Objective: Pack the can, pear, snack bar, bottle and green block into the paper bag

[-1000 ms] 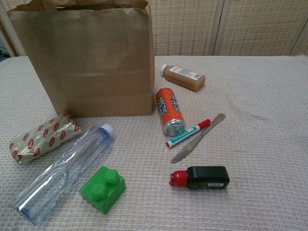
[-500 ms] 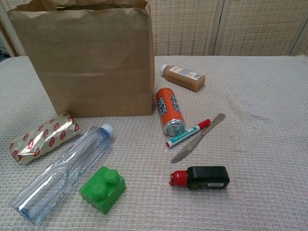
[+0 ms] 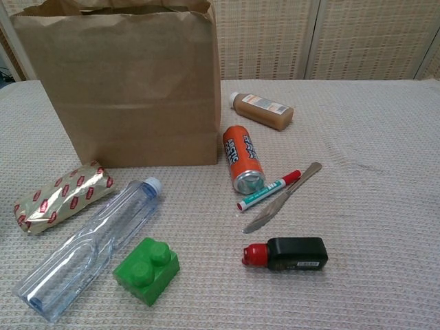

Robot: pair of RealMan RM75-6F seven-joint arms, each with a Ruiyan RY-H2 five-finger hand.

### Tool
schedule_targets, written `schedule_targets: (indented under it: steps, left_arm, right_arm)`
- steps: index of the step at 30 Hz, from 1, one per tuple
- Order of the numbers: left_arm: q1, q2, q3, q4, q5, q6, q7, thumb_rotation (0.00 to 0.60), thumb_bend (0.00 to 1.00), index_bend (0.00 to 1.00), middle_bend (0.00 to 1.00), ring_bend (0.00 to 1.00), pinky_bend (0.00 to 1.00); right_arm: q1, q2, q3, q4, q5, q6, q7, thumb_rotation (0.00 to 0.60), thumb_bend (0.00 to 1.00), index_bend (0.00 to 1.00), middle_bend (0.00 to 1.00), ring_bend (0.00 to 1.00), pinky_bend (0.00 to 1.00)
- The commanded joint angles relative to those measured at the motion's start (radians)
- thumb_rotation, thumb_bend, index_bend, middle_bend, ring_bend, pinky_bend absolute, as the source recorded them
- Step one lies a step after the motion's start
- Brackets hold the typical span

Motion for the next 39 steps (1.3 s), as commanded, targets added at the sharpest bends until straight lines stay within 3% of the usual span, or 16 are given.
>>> schedule_targets:
  steps: [1,16,39]
  left_arm:
    - [0.009,-0.05,0.017,0.028,0.012,-0.02,0.067,0.6,0.34,0.0,0.0,0.0,0.03]
    - [-0.019,-0.224,-0.026,0.065,-0.085,-0.123,0.179,0.6,0.34,0.0,0.0,0.0,0.03]
    - [-0.061,-0.331,-0.055,0.106,-0.139,-0.183,0.217,0.6,0.34,0.0,0.0,0.0,0.03]
  right_arm:
    - [0.0,-0.001,0.0,-0.001,0.001,-0.001,-0.002,0.6,0.05,0.0,0.0,0.0,0.0]
    - [0.0,0.007,-0.005,-0.006,-0.004,-0.004,0.005,0.6,0.05,0.0,0.0,0.0,0.0]
    - [0.005,0.007,-0.003,-0.015,0.012,-0.02,0.002,0.6,0.04,0.0,0.0,0.0,0.0]
